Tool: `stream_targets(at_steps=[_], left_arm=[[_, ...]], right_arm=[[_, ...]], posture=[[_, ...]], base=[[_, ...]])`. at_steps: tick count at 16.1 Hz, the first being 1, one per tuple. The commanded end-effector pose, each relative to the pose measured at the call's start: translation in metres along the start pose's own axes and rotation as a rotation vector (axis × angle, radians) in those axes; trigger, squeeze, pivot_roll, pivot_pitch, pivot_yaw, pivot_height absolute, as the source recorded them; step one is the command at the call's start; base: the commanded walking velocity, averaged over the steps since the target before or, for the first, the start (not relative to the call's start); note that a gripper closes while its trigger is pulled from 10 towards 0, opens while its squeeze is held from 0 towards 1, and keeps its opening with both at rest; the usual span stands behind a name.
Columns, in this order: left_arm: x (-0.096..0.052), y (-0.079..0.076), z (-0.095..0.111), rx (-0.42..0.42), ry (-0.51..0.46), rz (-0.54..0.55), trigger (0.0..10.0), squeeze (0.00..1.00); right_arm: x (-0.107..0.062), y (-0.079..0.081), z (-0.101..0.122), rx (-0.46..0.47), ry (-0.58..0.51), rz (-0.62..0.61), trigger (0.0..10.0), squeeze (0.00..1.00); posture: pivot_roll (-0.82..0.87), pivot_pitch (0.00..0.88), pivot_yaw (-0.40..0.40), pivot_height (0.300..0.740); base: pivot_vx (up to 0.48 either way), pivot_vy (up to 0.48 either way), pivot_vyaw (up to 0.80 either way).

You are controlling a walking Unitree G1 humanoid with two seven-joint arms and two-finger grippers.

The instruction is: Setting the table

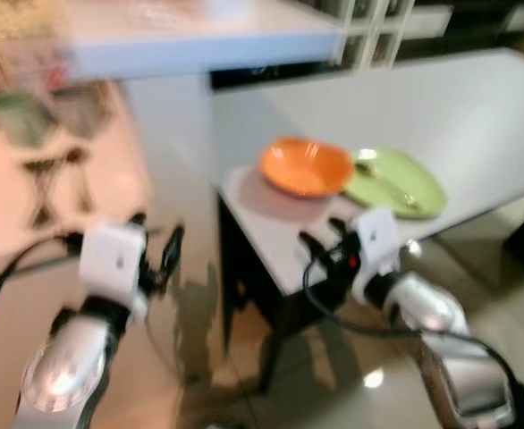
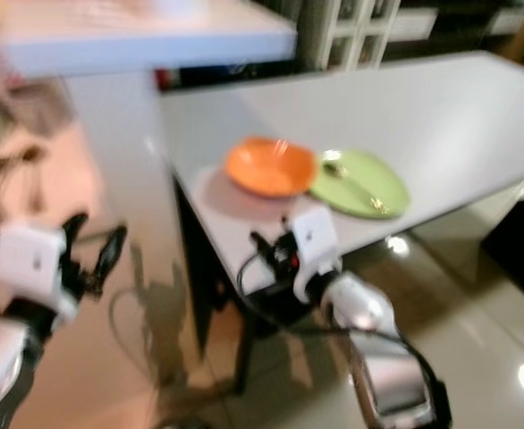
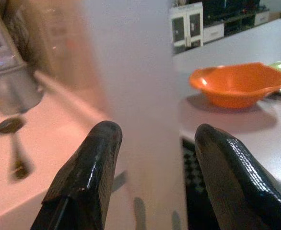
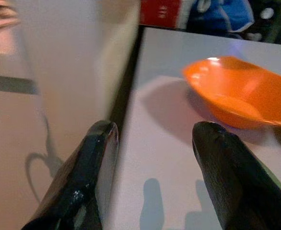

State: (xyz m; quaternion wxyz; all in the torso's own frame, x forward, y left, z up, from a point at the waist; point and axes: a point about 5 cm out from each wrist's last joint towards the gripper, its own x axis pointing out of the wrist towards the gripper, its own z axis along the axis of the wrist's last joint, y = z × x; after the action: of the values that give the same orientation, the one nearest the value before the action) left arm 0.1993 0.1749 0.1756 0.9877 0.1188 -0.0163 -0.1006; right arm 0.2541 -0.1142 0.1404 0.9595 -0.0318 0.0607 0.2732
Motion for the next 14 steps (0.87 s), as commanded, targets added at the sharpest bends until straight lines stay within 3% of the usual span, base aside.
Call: stream_targets(at_steps=[1, 4, 6, 8, 10, 11, 14], left_arm=[[-0.001, -0.001, 0.012, 0.008, -0.051, -0.023, 10.0, 0.00], [-0.001, 0.001, 0.017, 0.013, -0.070, -0.025, 10.0, 0.00], [0.007, 0.005, 0.027, 0.038, -0.101, -0.017, 10.0, 0.00], [0.023, 0.006, 0.035, 0.047, -0.135, -0.018, 10.0, 0.00], [0.042, 0.006, 0.040, 0.063, -0.150, -0.001, 10.0, 0.00], [0.057, 0.007, 0.044, 0.033, -0.158, 0.055, 10.0, 0.00], [0.072, 0.000, 0.047, 0.017, -0.156, 0.070, 10.0, 0.00]], right_arm=[[-0.002, 0.002, 0.009, -0.002, -0.058, 0.026, 10.0, 0.00], [-0.004, 0.003, 0.013, 0.010, -0.084, 0.044, 10.0, 0.00], [-0.006, 0.004, 0.018, 0.021, -0.123, 0.051, 10.0, 0.00], [-0.004, 0.003, 0.022, 0.025, -0.152, 0.028, 10.0, 0.00], [-0.001, -0.003, 0.027, 0.089, -0.177, -0.051, 10.0, 0.00], [0.001, -0.007, 0.034, 0.082, -0.201, -0.084, 10.0, 0.00], [0.002, -0.015, 0.045, 0.065, -0.222, -0.155, 10.0, 0.00]], posture=[[0.09, 0.000, -0.051, 0.740], [0.08, 0.000, -0.052, 0.740], [0.09, 0.000, -0.046, 0.740], [0.09, 0.000, -0.043, 0.740], [0.08, 0.000, -0.032, 0.740], [0.07, 0.000, -0.020, 0.740], [0.05, 0.000, -0.011, 0.740]], base=[[0.000, 0.435, 0.80], [0.000, 0.437, 0.80], [0.000, 0.439, 0.80], [0.000, 0.437, 0.80], [0.000, 0.347, 0.00], [0.000, -0.319, 0.00], [0.000, -0.480, 0.00]])
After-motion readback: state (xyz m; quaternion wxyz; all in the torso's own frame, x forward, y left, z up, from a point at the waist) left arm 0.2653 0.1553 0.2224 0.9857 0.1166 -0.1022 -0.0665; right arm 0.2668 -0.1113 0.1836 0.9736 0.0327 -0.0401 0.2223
